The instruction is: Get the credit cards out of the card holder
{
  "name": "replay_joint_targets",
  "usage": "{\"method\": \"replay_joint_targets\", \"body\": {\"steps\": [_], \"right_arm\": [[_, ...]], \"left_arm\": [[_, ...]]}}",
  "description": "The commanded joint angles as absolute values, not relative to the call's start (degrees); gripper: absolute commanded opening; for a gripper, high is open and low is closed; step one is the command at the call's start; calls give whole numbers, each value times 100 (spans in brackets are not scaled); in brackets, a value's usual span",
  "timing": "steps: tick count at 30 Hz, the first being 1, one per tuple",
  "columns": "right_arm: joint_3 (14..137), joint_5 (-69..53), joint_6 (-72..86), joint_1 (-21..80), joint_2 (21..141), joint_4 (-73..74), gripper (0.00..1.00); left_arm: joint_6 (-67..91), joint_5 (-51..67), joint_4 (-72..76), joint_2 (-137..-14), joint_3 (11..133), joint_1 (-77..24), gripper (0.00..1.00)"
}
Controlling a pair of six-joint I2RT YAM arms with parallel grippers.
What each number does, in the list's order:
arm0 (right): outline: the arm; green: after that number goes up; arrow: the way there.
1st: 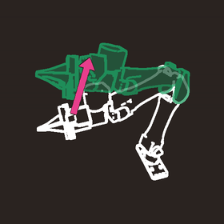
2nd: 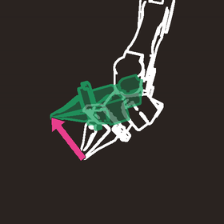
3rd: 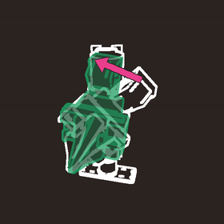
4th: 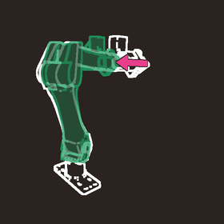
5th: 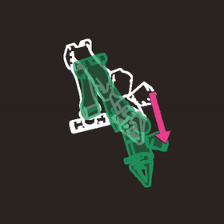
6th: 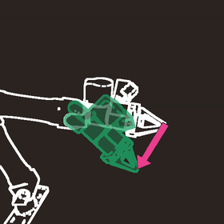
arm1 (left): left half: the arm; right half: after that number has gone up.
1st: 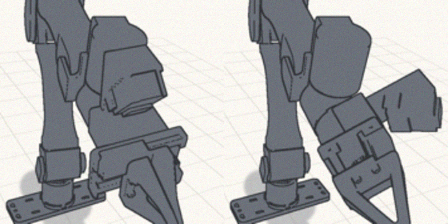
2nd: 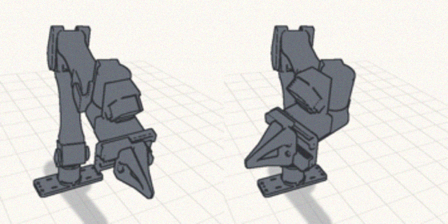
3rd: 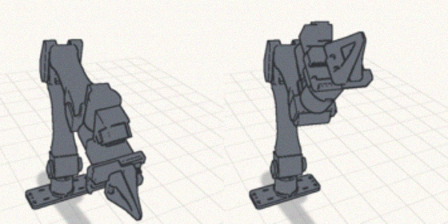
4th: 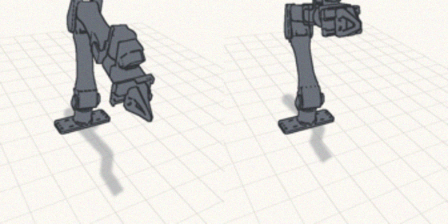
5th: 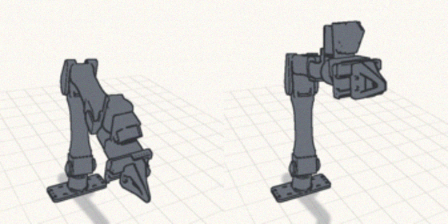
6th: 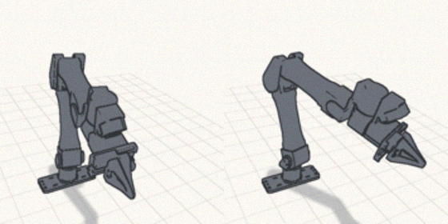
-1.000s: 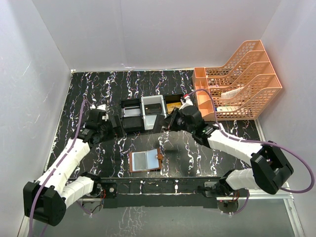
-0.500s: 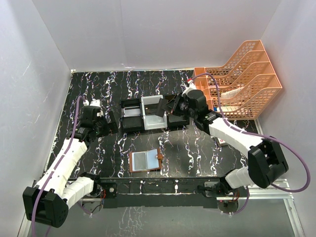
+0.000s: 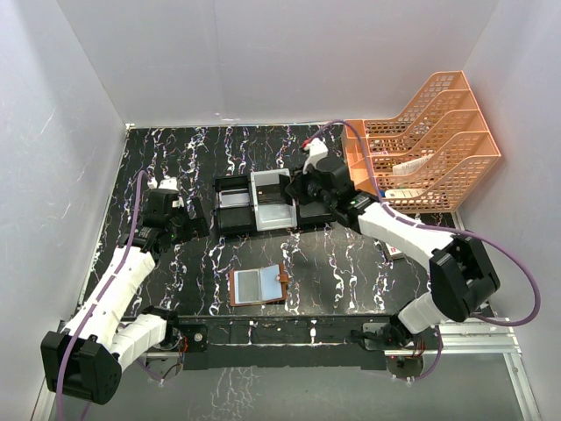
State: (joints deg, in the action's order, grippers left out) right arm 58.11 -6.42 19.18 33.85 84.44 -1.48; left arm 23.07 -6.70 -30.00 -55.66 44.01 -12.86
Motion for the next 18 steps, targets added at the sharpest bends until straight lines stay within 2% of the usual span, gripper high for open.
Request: {"method": "replay_joint_targets", "body": {"steps": [1,10,18], "right_arm": [[6287,238,-137,3980,8608,-365,0],[7003,813,-1217,4174,9378,-161,0],[7571,848,-1914,4172,10253,-84,0]], "left_arm": [[2215,-765,-2968,-5493,4382,-1259,99],[2195,-799,-2957,-5476,4378,-1262,99],[2197,-743,-2936,-5466,4372,-1259,99]]}}
